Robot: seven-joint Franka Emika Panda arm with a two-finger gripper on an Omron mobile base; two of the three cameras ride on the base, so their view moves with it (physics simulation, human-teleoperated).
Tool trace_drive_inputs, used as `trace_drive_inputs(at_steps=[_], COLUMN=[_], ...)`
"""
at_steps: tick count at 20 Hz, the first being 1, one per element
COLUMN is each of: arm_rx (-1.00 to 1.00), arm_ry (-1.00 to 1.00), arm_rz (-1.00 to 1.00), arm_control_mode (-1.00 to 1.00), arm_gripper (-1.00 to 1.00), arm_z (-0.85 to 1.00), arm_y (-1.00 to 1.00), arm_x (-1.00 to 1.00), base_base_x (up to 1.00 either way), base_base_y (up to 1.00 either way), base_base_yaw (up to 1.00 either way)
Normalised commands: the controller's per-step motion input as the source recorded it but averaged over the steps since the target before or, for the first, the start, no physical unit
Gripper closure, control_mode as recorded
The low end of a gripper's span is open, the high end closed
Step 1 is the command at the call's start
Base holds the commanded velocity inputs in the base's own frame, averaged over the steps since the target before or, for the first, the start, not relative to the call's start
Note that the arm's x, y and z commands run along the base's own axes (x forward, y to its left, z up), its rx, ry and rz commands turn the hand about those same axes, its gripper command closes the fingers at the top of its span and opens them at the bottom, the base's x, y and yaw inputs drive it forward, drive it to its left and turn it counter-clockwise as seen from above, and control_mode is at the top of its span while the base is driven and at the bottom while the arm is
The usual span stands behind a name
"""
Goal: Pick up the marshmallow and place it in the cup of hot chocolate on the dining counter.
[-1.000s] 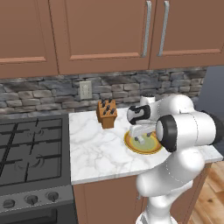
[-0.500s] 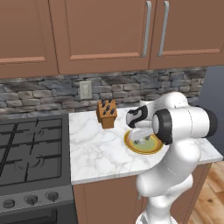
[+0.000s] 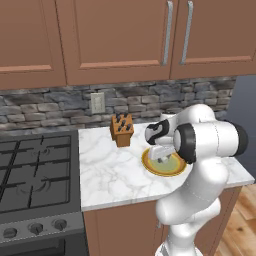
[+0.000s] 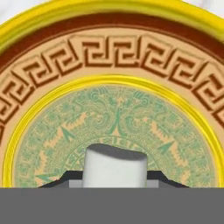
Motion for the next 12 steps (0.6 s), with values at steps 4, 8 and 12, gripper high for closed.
trace_drive_inputs(at_steps=[4,8,12], arm_rx=[0.00,0.02,0.00], arm_ry=[0.00,0.00,0.00], arm_rz=[0.00,0.00,0.00], arm_control_mode=[-1.00,-1.00,-1.00], arm_gripper=[1.00,1.00,1.00], arm_z=[0.09,0.76,0.94], arm_y=[0.07,0.01,0.10], arm_x=[-0.36,-0.42,-0.49], base_base_x=[0.00,0.00,0.00], base_base_y=[0.00,0.00,0.00], base_base_yaw=[0.00,0.00,0.00])
